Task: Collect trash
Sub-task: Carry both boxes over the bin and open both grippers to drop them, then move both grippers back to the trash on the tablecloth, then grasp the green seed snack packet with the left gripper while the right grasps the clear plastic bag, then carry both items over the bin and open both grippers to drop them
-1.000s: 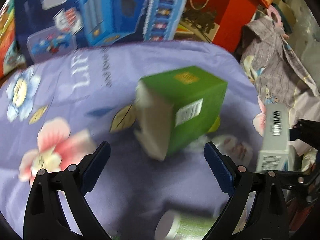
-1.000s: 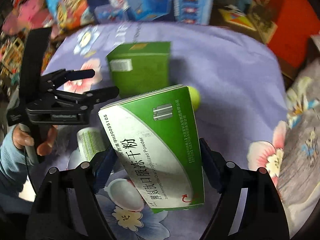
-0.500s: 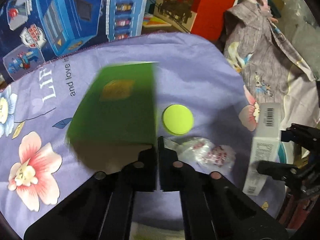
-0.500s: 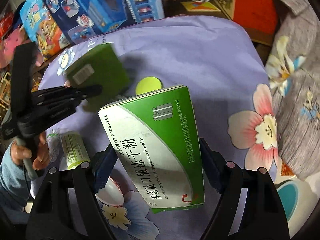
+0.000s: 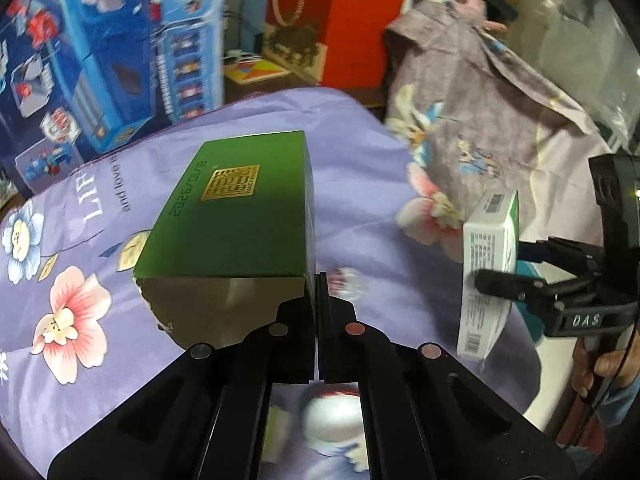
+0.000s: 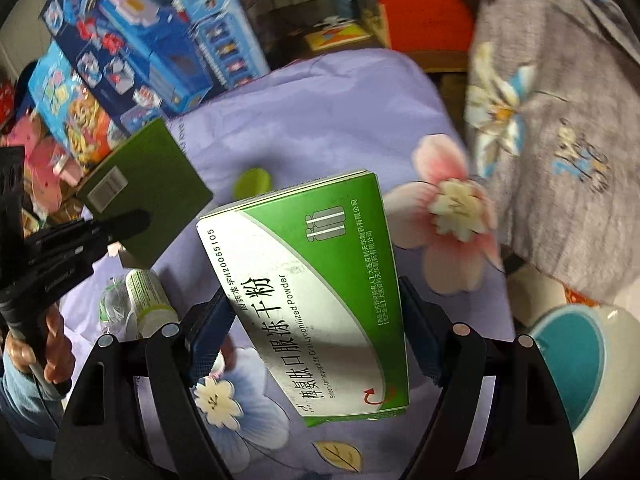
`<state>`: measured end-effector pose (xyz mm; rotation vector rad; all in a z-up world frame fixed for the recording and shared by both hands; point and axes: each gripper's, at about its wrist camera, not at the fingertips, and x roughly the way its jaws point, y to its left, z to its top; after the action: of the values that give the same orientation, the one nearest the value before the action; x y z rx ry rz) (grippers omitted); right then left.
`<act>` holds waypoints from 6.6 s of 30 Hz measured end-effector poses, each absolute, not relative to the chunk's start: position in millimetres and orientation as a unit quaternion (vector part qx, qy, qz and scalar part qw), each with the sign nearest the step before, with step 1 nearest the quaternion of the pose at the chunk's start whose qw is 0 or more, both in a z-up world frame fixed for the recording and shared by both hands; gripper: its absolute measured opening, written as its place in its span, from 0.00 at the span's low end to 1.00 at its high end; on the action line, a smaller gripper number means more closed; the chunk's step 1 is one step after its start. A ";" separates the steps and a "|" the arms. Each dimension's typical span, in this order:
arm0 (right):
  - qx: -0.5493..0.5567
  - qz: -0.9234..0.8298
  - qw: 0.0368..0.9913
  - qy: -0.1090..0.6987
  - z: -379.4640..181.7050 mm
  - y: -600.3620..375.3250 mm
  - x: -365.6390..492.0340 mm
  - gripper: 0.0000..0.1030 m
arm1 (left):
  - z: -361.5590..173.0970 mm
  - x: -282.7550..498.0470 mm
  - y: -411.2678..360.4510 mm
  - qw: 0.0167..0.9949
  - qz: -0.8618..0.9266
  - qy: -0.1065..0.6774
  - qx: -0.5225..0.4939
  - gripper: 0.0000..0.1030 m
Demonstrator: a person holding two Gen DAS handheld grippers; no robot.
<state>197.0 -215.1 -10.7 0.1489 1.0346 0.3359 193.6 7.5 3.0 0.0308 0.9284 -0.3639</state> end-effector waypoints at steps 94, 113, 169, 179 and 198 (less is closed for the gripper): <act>0.227 -0.021 0.826 0.515 -74.9 -442.1 98.9 0.76 | -61.4 131.7 -233.7 0.800 -0.310 0.500 0.119 0.91; 0.101 0.094 0.827 0.545 -48.4 -259.6 172.5 0.76 | -47.5 163.8 -35.2 0.846 -0.190 0.499 -0.007 0.93; -0.089 0.180 0.817 0.540 -112.3 -74.1 275.3 0.73 | -64.5 175.9 160.3 0.873 -0.018 0.477 -0.105 0.55; -0.043 0.198 0.831 0.519 -90.6 -104.2 245.0 0.32 | -54.0 175.5 120.8 0.876 -0.038 0.475 -0.076 0.56; 0.060 0.114 0.875 0.466 -35.6 -248.1 159.0 0.32 | -15.4 147.5 -28.1 0.877 -0.165 0.451 0.014 0.56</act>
<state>159.0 -248.1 -35.6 0.1257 0.9733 0.2378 147.5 -28.1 -15.4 0.0290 0.9399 -0.3451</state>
